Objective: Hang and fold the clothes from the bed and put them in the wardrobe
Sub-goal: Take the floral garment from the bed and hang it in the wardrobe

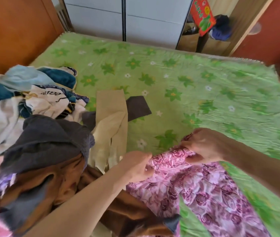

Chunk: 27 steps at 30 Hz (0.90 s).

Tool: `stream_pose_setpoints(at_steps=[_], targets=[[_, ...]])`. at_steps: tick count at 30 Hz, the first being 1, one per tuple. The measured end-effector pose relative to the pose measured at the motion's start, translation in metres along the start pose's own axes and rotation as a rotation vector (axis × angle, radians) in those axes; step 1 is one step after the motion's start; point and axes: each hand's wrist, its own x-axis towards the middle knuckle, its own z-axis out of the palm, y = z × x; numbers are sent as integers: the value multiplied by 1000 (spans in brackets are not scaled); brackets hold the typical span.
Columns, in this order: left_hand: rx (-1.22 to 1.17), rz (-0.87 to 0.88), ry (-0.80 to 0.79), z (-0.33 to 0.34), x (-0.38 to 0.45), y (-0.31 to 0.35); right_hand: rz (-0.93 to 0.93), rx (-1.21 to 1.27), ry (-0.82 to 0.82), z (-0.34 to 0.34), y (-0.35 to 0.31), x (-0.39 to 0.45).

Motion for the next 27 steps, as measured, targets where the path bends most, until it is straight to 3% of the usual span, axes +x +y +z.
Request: stream_pose_setpoints(at_steps=[3,7,9,11,15,22,25,27], targets=[[46,-14,5,-8,-26,32,-14,64,48,-17,-12,-68],[28,-227,221,-32,-70,77,46,25,151,-22,-24,-146],[289,-256,294,-54,-93,99,116,92,164,-29,-30,-176],[437,-276,240,-78,-118,127,196,232,146,-42,-38,-203],[280,-278,259,-116,-169,172,312,347,142,-73,-52,-253],[329,-268,527,-136,-262,204,386,194,144,-125,-89,-334],[127,-179,705,-144,-287,221,440,65,167,-136,-110,-368],[-33,-95,667,-144,-299,233,484,97,145,-141,-124,-392]])
